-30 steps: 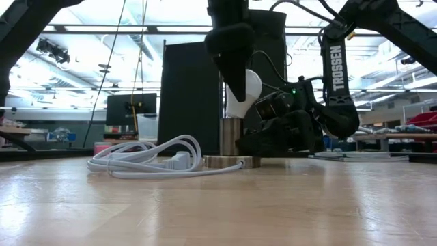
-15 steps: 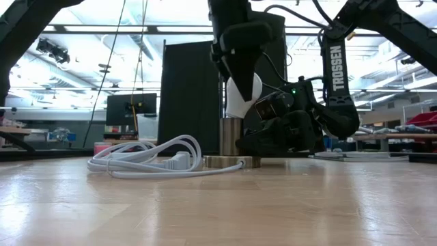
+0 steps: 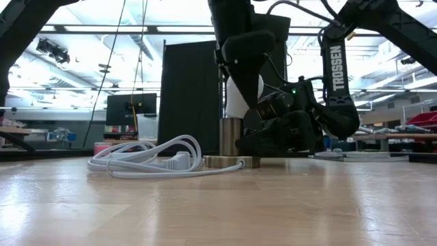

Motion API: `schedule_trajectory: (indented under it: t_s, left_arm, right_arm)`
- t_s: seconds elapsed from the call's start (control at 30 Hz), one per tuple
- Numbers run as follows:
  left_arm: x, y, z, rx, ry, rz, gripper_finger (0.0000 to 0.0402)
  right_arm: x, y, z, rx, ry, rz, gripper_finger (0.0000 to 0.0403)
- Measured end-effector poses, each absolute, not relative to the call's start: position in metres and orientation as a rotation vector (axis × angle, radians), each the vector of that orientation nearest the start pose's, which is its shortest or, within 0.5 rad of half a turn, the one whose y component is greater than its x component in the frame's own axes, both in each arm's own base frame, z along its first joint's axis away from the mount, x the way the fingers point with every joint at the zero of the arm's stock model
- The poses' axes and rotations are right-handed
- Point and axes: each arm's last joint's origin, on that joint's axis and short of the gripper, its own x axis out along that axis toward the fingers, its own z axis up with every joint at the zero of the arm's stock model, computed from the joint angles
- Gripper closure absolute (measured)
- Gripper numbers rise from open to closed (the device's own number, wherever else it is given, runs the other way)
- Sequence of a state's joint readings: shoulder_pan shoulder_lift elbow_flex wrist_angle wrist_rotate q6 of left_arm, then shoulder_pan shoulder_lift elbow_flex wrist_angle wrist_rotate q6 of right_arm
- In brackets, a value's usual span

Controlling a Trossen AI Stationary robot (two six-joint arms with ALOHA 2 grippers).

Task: Screw lightbulb
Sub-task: Insert the lightbulb into the lamp holder

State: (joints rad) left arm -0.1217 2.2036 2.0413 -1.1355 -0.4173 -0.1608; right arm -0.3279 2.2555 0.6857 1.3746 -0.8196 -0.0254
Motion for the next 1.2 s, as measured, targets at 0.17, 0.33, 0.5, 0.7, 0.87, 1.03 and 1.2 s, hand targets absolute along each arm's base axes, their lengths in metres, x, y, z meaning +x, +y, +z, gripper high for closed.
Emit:
schedule_trajectory:
  t_s: [0.17,0.33,0.5,0.7,0.87,1.03,1.2]
  left_arm:
    - [0.4488,-0.0408,0.2372,0.224,1.242,0.405,0.0068]
    - [0.4470,-0.0413,0.2363,0.229,1.255,0.417,0.0084]
    - [0.4469,-0.0408,0.2364,0.235,1.252,0.432,0.0087]
    - [0.4458,-0.0397,0.2366,0.267,1.258,0.452,0.0089]
    - [0.4458,-0.0400,0.2366,0.269,1.260,0.445,0.0104]
    - [0.4458,-0.0401,0.2365,0.270,1.265,0.431,0.0121]
    - [0.4447,-0.0401,0.2363,0.265,1.274,0.435,0.0136]
  right_arm:
    - [0.3221,-0.0872,0.0461,0.082,0.159,0.492,0.0153]
    - [0.3221,-0.0872,0.0461,0.082,0.159,0.492,0.0153]
    - [0.3221,-0.0872,0.0461,0.082,0.159,0.492,0.0153]
    - [0.3222,-0.0873,0.0462,0.080,0.158,0.490,0.0153]
    - [0.3222,-0.0876,0.0462,0.078,0.156,0.483,0.0153]
    - [0.3224,-0.0877,0.0462,0.083,0.157,0.475,0.0155]
    - [0.3224,-0.0877,0.0463,0.085,0.157,0.473,0.0165]
